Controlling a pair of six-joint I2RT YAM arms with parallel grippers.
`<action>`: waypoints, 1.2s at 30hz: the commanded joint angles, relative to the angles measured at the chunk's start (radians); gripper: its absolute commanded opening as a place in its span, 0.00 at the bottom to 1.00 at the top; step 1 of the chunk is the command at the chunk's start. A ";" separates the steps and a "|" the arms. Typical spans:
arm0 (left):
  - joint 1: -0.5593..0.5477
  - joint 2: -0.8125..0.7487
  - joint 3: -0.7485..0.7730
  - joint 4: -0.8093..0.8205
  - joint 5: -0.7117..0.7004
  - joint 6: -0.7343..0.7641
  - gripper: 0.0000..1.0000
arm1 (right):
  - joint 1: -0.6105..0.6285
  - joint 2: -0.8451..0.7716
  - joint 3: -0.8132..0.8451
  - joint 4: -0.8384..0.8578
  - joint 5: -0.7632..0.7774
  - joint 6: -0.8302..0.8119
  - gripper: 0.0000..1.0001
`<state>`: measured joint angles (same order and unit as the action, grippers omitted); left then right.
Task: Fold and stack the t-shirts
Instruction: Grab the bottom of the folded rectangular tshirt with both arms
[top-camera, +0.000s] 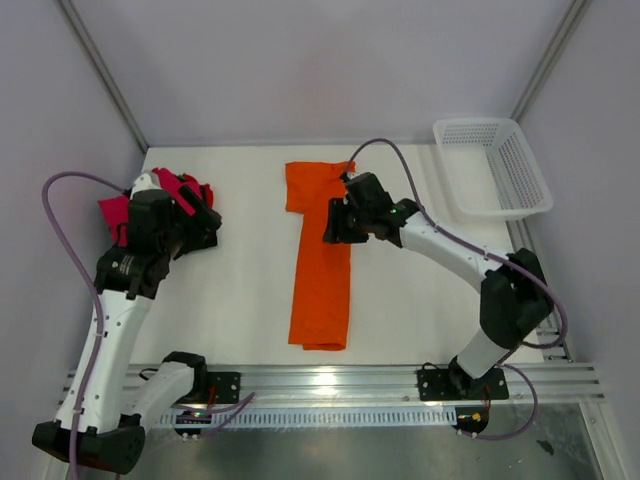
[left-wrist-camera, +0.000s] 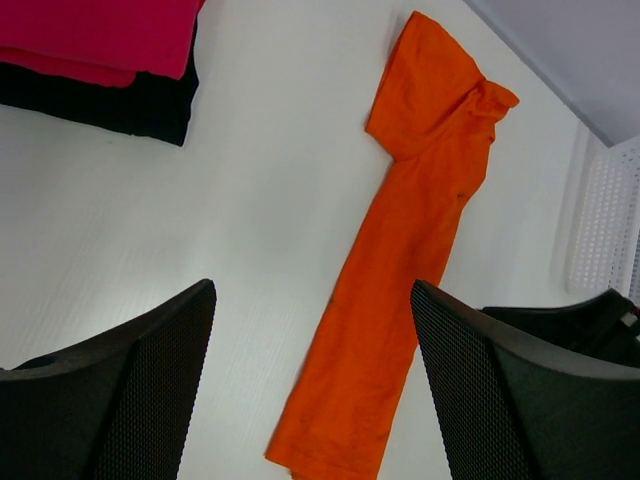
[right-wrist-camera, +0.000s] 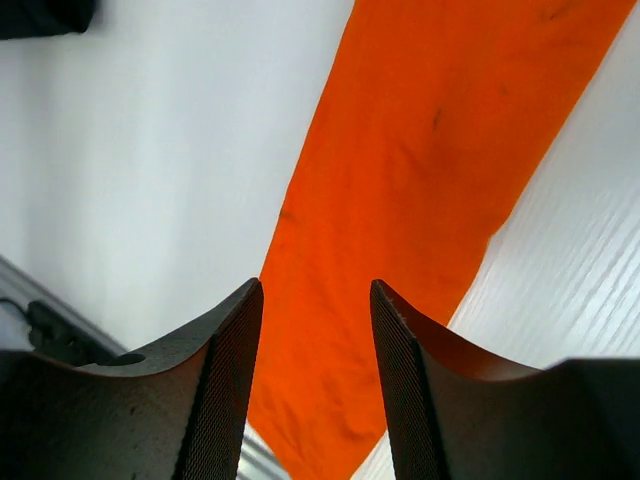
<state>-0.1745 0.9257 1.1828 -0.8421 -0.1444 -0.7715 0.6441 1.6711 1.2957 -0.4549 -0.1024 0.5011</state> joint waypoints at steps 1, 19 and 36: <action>0.004 0.033 -0.014 0.090 0.048 0.026 0.82 | 0.000 -0.141 -0.146 0.082 -0.112 0.080 0.52; 0.004 0.245 0.001 0.225 0.261 -0.017 0.80 | 0.002 -0.758 -0.932 0.329 -0.221 0.499 0.58; 0.004 0.289 0.057 0.221 0.287 0.005 0.80 | 0.012 -0.831 -1.233 0.663 -0.316 0.731 0.58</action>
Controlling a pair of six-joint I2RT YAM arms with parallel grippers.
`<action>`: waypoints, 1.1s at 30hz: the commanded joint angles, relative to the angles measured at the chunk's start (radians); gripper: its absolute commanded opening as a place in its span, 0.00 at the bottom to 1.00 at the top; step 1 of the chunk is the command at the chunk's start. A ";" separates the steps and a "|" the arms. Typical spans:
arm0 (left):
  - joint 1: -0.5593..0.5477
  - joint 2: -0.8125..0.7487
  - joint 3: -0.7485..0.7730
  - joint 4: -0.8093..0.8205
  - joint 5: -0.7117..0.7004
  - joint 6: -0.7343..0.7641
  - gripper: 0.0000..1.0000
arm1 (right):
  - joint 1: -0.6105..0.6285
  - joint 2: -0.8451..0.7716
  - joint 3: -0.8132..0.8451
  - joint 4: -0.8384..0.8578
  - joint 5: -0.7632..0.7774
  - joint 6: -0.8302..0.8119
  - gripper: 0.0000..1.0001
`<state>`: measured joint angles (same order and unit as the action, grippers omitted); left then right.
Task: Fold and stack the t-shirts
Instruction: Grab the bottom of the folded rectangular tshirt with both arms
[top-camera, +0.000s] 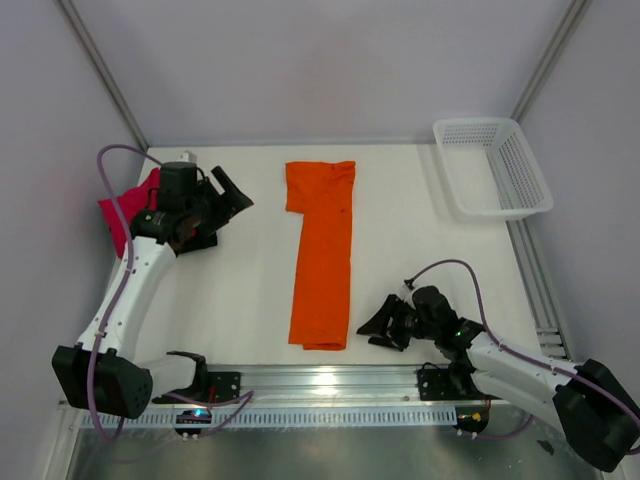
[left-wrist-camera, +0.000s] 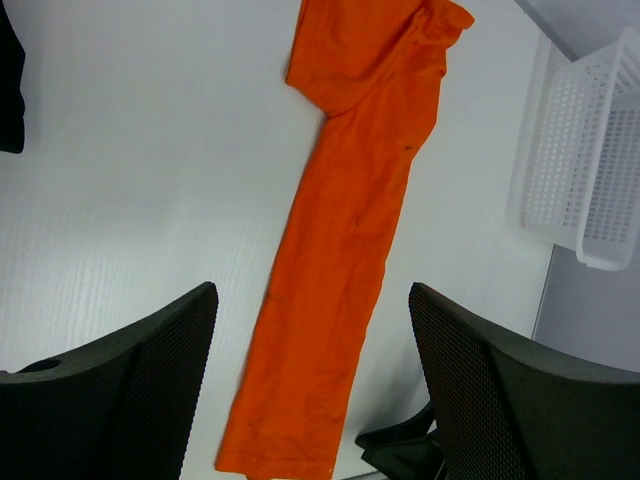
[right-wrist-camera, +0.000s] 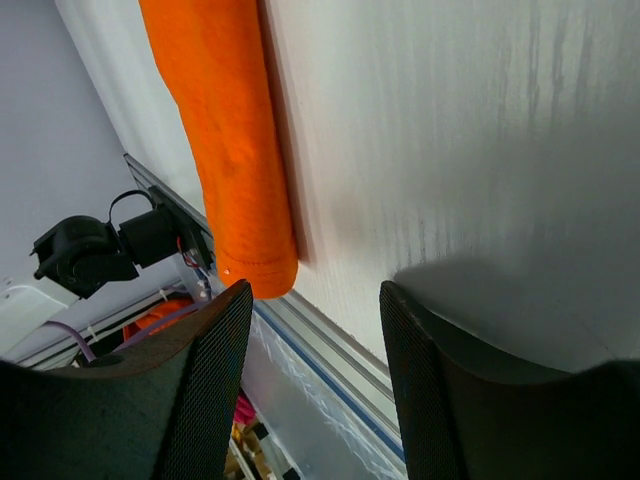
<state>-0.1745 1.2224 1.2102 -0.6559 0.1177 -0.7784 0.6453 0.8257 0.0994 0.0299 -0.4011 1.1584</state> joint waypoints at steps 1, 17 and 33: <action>0.004 -0.014 0.026 0.035 0.025 0.011 0.80 | 0.025 0.024 -0.046 0.200 -0.010 0.087 0.58; 0.004 -0.067 0.035 -0.014 -0.039 0.062 0.80 | 0.123 0.408 -0.007 0.561 0.022 0.142 0.58; 0.004 -0.052 0.032 -0.010 -0.058 0.070 0.80 | 0.123 0.581 0.092 0.585 -0.061 0.106 0.59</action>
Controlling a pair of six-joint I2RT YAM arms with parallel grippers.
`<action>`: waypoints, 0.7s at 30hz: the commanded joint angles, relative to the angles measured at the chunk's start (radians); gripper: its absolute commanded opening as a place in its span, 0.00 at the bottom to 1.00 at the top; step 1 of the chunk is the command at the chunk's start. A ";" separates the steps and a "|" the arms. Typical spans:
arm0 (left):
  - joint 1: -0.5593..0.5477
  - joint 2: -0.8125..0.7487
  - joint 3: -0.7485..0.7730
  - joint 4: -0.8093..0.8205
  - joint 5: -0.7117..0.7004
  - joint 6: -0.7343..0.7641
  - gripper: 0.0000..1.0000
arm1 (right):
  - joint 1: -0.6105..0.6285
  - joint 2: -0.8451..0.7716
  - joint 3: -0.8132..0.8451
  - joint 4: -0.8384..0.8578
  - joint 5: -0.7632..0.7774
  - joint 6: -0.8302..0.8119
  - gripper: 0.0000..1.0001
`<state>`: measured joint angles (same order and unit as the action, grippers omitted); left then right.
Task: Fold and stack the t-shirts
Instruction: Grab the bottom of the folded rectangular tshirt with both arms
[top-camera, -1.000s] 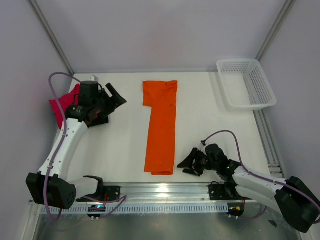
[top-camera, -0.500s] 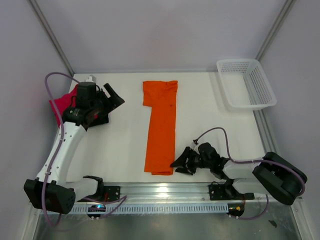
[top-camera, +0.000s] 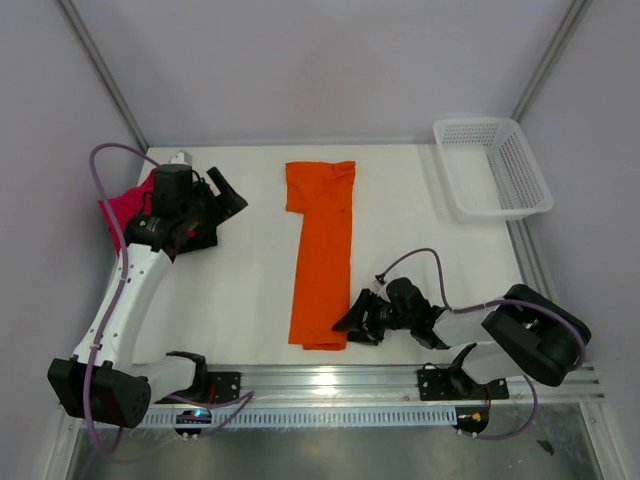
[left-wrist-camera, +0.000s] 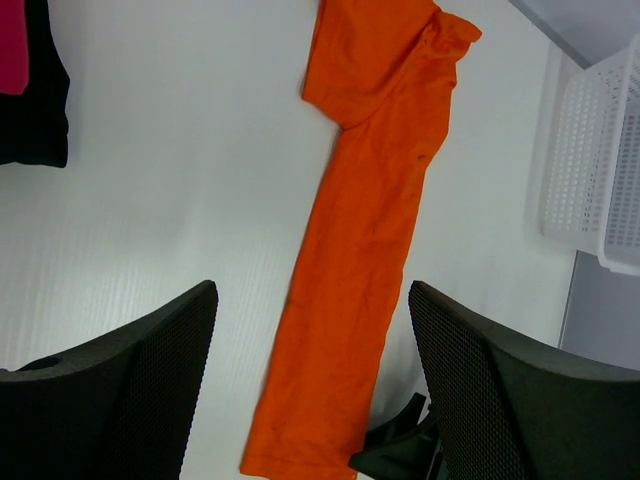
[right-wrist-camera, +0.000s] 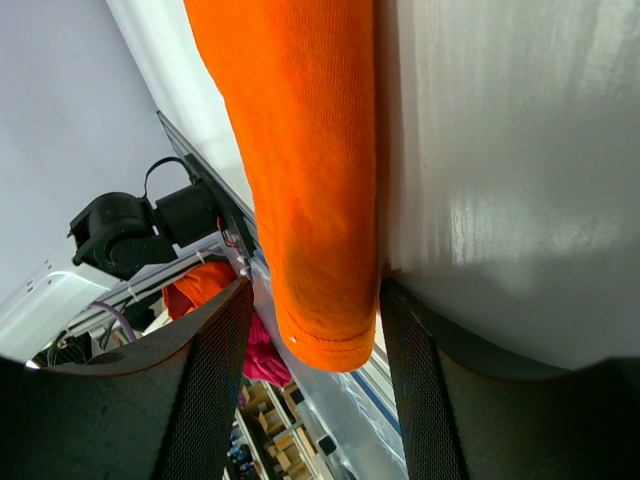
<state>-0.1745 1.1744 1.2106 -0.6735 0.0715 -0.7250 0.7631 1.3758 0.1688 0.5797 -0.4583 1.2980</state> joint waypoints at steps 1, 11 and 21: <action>0.004 -0.002 0.030 0.008 -0.015 0.018 0.80 | 0.007 0.034 0.024 0.037 -0.005 -0.034 0.58; 0.004 0.004 0.020 0.015 -0.022 0.021 0.80 | 0.007 0.085 0.032 0.066 -0.029 -0.029 0.36; 0.004 -0.016 -0.008 0.009 -0.039 0.029 0.80 | 0.022 0.149 0.020 0.149 -0.049 -0.002 0.12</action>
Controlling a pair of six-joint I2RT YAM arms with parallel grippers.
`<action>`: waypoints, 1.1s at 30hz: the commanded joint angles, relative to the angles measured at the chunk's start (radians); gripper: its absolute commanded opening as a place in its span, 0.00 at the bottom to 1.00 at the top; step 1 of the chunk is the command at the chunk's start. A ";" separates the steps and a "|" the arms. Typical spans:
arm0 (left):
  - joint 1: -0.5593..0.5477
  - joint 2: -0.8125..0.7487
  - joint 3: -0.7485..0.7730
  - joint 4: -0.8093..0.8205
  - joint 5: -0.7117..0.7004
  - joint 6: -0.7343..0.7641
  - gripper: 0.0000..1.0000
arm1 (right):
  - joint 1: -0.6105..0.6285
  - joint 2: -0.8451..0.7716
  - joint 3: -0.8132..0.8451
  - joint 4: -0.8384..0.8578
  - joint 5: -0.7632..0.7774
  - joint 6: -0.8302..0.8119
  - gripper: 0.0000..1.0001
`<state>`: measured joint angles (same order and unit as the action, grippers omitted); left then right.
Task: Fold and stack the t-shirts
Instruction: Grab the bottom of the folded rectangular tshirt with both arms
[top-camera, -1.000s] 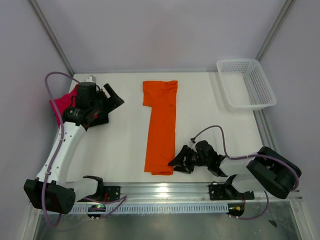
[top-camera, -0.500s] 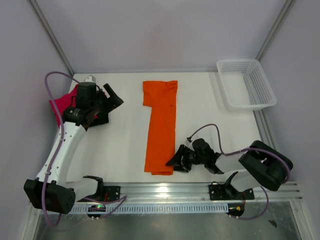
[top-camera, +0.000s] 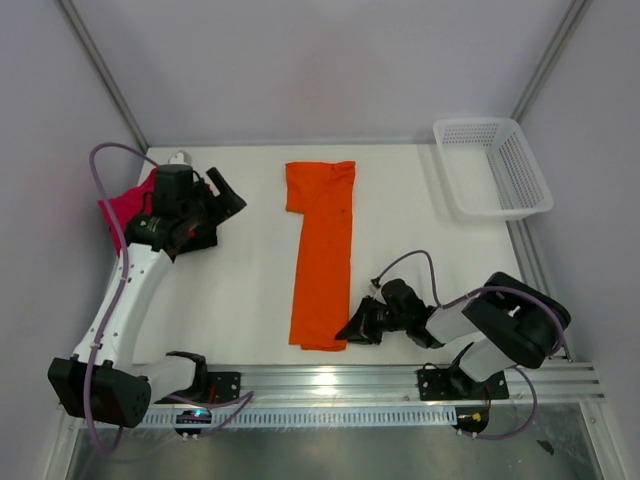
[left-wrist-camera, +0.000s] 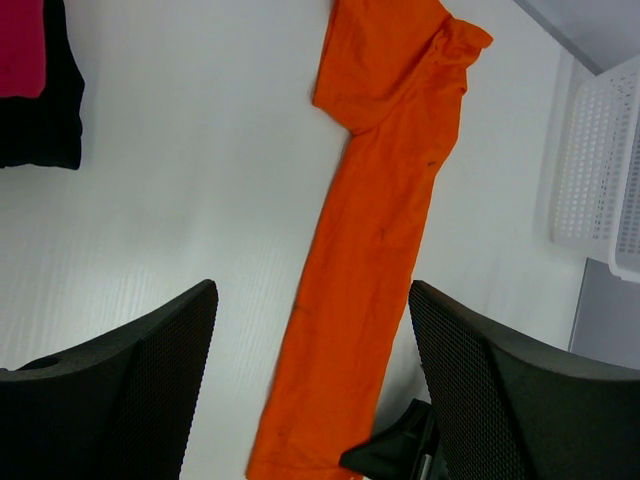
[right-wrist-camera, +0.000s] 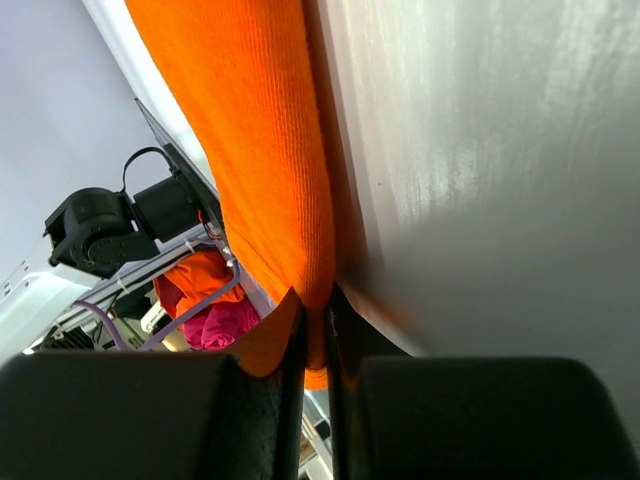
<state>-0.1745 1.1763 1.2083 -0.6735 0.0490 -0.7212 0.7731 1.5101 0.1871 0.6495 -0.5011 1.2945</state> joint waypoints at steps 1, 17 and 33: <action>0.004 -0.021 -0.009 0.006 -0.017 0.025 0.80 | 0.014 0.016 0.002 0.090 -0.008 0.003 0.11; -0.037 -0.159 -0.504 0.172 0.239 -0.261 0.77 | 0.015 -0.016 0.020 0.061 0.009 -0.008 0.03; -0.200 -0.178 -0.742 0.143 0.307 -0.408 0.77 | 0.015 -0.039 0.040 -0.002 0.027 -0.009 0.03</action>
<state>-0.3229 0.9440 0.4908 -0.5724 0.3256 -1.0786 0.7822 1.4963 0.1978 0.6388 -0.4961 1.3003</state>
